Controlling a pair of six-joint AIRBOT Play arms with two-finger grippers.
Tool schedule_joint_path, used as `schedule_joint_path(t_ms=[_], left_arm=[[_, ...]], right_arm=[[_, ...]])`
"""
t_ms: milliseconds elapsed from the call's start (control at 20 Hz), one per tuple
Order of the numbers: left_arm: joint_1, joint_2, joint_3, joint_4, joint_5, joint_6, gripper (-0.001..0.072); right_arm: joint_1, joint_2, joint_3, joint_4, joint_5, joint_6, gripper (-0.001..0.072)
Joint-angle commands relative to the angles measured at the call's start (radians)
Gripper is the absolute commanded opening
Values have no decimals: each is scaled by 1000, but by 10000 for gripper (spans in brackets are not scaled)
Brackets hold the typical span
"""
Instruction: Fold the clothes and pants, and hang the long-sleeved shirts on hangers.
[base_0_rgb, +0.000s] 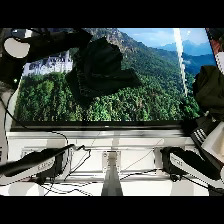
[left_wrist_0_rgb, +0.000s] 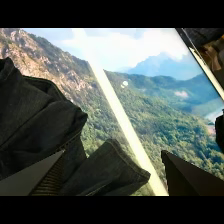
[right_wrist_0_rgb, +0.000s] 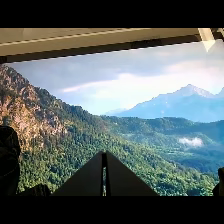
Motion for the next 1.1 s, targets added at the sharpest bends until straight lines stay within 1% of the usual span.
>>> schedule_joint_path(t_ms=[0, 650, 800, 850, 900, 1000, 1050], left_arm=[[1, 0, 0, 0, 1, 0, 696], [1, 0, 0, 0, 0, 0, 696], [1, 0, 0, 0, 0, 0, 696], [1, 0, 0, 0, 0, 0, 696], [1, 0, 0, 0, 0, 0, 696], [1, 0, 0, 0, 0, 0, 696], [1, 1, 0, 0, 0, 0, 696]], right_arm=[[-1, 1, 1, 0, 0, 0, 33], [-1, 1, 1, 1, 0, 0, 33], [0, -4, 0, 55, -57, 0, 34], [0, -12, 0, 114, -57, -13, 33], [5, -29, -1, 217, -33, -109, 33], [62, -84, -11, 404, 78, -380, 33], [116, -116, -39, 469, 105, -489, 34]])
